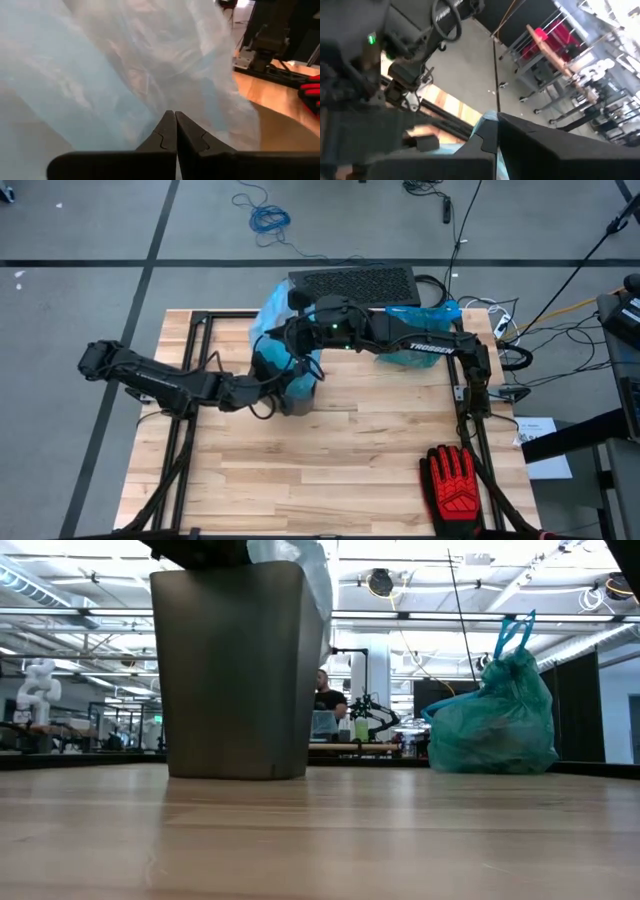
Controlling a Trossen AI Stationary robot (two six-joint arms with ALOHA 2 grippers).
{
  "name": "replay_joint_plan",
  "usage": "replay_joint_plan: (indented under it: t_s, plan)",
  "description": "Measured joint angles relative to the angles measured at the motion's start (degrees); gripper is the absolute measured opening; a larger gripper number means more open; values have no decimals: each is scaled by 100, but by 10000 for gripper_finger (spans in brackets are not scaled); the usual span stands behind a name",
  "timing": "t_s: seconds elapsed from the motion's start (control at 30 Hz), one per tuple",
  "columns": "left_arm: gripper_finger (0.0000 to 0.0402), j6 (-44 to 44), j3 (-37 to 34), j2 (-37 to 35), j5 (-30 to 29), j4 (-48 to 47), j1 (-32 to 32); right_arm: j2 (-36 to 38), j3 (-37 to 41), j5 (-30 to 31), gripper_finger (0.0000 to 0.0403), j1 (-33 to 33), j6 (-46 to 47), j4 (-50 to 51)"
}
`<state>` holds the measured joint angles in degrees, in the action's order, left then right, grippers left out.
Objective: Place trash/remove bag and relplace
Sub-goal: Insert the blue trash bag into the black trash bin
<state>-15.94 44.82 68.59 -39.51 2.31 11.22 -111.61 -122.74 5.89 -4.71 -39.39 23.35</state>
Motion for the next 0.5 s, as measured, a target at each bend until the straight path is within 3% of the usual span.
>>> replay_joint_plan:
  t_s: [0.2,0.5]
  plan:
    - [0,32,0,-10,-137,36,60,0,278,14,0,46,230,9]
    - [0,222,103,-113,-198,49,269,-2,1076,2,0,353,274,-797]
